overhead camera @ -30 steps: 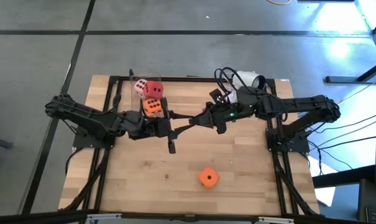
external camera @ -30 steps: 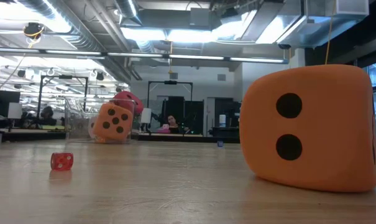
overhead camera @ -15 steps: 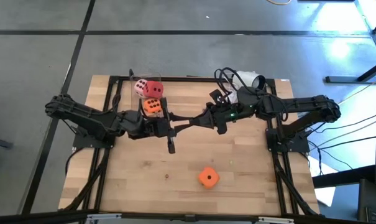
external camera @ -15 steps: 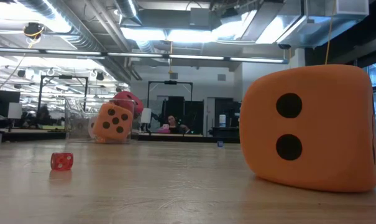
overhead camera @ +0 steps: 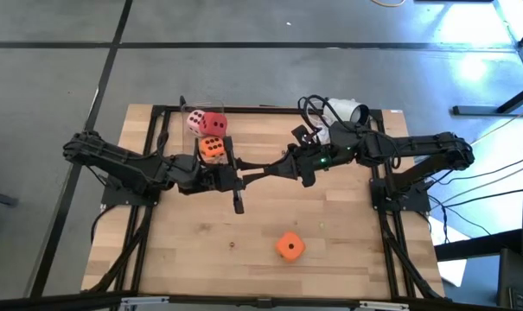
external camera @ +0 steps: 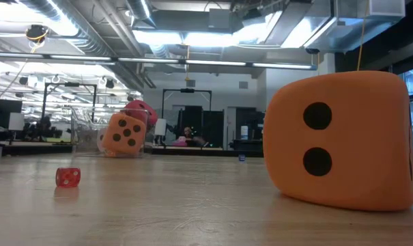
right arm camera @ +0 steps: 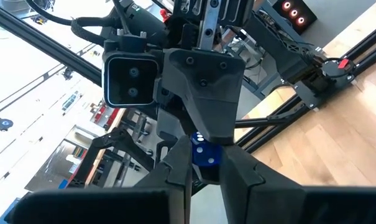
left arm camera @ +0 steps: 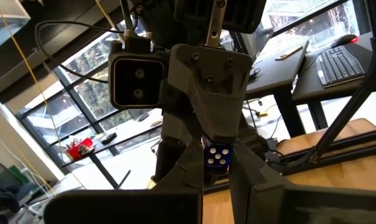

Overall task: Pick & Place Dice
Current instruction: Put the bottom small blue dice into the transparent bin

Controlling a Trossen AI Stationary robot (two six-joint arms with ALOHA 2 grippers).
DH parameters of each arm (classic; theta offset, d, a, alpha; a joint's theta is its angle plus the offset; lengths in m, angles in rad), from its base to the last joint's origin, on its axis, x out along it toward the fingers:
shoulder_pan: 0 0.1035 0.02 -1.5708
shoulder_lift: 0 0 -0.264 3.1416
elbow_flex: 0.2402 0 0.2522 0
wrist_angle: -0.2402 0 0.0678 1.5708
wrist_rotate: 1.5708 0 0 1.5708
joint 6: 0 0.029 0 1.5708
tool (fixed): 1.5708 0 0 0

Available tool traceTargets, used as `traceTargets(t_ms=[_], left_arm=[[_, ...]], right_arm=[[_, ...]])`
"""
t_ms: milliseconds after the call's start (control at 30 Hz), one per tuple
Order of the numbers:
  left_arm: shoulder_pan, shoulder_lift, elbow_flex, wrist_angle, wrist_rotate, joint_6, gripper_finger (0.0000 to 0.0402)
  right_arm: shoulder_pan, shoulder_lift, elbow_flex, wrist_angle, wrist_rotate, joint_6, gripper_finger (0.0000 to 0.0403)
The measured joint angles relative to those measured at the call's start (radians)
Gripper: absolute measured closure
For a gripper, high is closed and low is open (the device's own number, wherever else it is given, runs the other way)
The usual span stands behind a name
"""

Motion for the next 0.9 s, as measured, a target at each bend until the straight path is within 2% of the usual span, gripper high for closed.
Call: traceTargets(t_ms=[133,633,900], left_arm=[[-0.003,0.0,0.0,0.0,-0.002,0.007,0.0386],[-0.003,0.0,0.0,-0.007,-0.007,-0.008,0.0387],[-0.011,-0.002,-0.001,0.0,-0.006,-0.008,0.0387]], right_arm=[[0.0,0.0,0.0,-0.001,0.001,0.0,0.0331],[0.0,0.0,0.001,0.0,0.016,0.026,0.0203],[0.0,0.0,0.002,-0.007,0.019,0.033,0.0192]])
